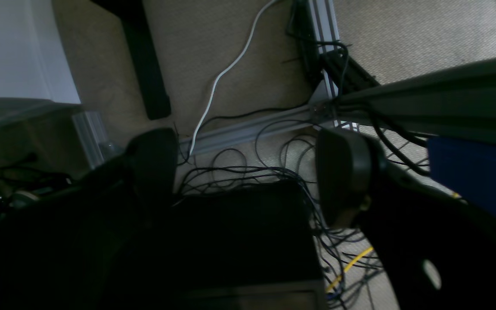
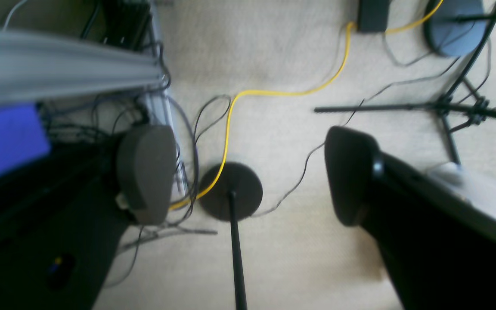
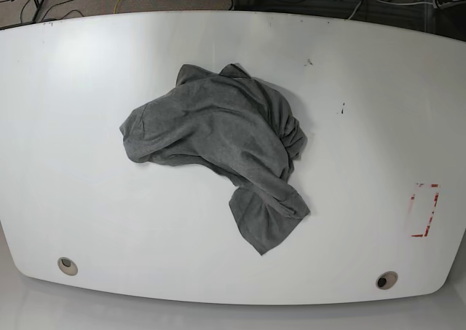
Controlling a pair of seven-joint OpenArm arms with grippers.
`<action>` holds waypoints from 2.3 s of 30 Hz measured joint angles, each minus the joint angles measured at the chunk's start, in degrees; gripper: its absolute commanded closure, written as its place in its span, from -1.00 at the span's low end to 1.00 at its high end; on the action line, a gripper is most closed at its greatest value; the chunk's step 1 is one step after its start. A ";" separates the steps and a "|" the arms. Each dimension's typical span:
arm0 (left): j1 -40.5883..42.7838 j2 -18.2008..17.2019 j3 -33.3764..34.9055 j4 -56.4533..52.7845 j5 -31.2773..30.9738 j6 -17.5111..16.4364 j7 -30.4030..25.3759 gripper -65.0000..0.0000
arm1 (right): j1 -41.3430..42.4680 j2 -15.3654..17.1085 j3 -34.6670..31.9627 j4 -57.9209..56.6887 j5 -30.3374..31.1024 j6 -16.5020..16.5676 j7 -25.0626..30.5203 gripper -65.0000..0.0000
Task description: Fold the T-shirt properly
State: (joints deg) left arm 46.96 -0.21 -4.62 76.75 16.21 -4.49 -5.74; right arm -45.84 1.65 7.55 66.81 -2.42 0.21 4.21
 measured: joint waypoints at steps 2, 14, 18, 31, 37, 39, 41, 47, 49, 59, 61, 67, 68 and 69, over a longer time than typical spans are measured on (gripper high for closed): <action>1.03 0.35 -0.07 1.29 -0.11 -0.07 -0.55 -0.44 | -2.36 0.11 0.24 3.56 -0.17 0.00 2.51 -0.58; 2.19 0.11 -0.81 5.01 -0.07 -0.17 0.48 -0.43 | -6.56 0.09 0.42 12.70 -0.15 -0.11 1.60 -0.59; 2.97 0.02 -1.36 7.28 -0.44 -0.09 0.39 -0.42 | -7.98 0.00 0.37 14.80 -0.13 -0.15 1.53 -0.59; 8.17 0.00 -2.58 18.99 -2.54 -0.42 1.27 -0.40 | -14.75 -0.42 0.59 29.51 -0.09 -0.20 1.51 -0.59; 9.57 0.02 -2.86 21.44 -2.58 -0.37 0.48 -0.40 | -18.34 -0.57 0.50 34.05 0.35 -0.17 0.85 -0.59; 9.90 0.02 -3.37 22.10 -2.58 -0.37 0.42 -0.40 | -19.15 -0.52 0.33 36.13 0.31 -0.17 0.98 -0.59; 10.01 0.04 -4.04 23.04 -2.60 -0.61 0.85 -0.40 | -19.82 -0.50 0.33 38.16 0.31 -0.11 1.20 -0.59; 8.66 -0.11 -6.47 24.81 -4.90 -0.55 -0.09 -0.40 | -19.93 -0.66 1.09 40.00 0.22 0.02 1.27 -0.59; 8.24 0.02 -7.56 25.59 -9.07 -0.92 1.29 -0.40 | -19.41 -0.94 2.05 39.54 0.11 0.26 1.25 -0.59; 4.98 -0.42 -8.63 26.12 -10.08 -0.94 1.40 -0.40 | -15.58 -1.57 3.58 37.44 0.17 0.04 1.53 -0.58; 4.04 -0.83 -8.85 26.12 -9.81 -0.74 1.14 -0.40 | -14.69 -1.70 3.93 36.87 0.35 -0.07 1.33 -0.58; 0.83 -1.97 -9.35 26.86 -9.22 -0.44 1.46 -0.39 | -12.46 -1.44 3.87 36.92 0.35 -0.15 1.40 -0.59; 0.02 -2.14 -9.29 27.15 -9.31 -0.44 2.75 -0.39 | -11.74 -1.42 3.45 36.98 0.33 -0.37 0.48 -0.59; -0.79 -2.29 -9.25 27.26 -9.33 -0.50 3.58 -0.38 | -10.95 -1.33 3.26 36.98 0.35 -0.33 -0.37 -0.59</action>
State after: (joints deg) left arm 46.17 -2.50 -13.87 104.01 6.87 -4.99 -2.15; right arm -56.80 0.32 10.81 103.79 -2.07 -0.12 3.84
